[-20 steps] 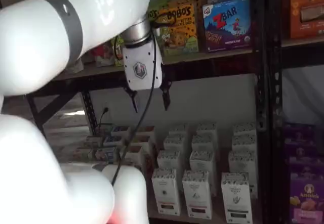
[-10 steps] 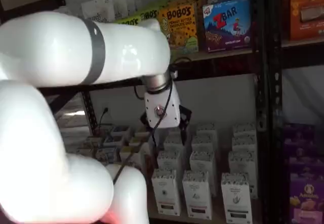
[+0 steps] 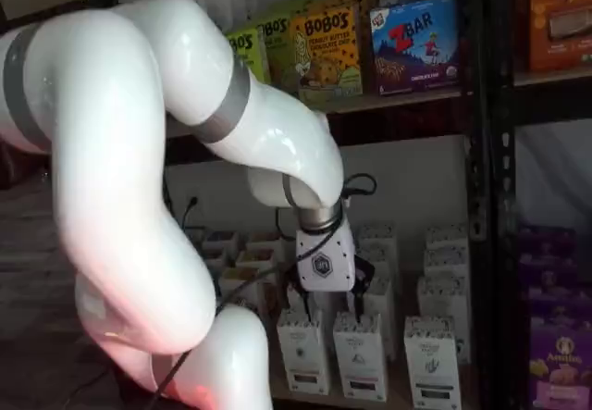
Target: Pick up the white box with a green strip in the middle, on the bottom shelf, the sixth box from the left
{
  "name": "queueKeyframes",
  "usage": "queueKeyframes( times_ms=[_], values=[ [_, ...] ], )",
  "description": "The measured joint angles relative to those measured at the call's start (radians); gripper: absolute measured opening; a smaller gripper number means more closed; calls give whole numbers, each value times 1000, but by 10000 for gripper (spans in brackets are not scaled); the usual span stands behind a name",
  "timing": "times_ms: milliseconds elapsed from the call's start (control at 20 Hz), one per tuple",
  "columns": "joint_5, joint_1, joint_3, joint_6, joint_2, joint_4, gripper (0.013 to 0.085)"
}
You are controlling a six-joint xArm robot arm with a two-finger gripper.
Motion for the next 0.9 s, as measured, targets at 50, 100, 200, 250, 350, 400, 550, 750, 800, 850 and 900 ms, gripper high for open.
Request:
queueKeyframes(
  times_ms=[50, 100, 200, 250, 350, 400, 550, 750, 800, 850, 900],
  values=[
    [-52, -4, -2, -5, 53, 0, 850],
    [-107, -9, -8, -13, 114, 2, 850],
    [-185, -17, -23, -28, 206, 9, 850],
    [-226, -21, -34, -33, 256, 9, 850],
    [-296, -24, -52, -54, 337, 26, 850],
    [-327, -24, -60, -68, 371, 39, 850],
    [-407, -18, -86, -118, 454, 96, 850],
    [-465, -13, -143, -98, 562, 78, 850],
    [-474, -13, -157, -76, 586, 56, 850],
    [-478, -14, -171, -55, 606, 32, 850],
    [-483, -18, -192, -19, 636, -8, 850]
  ],
)
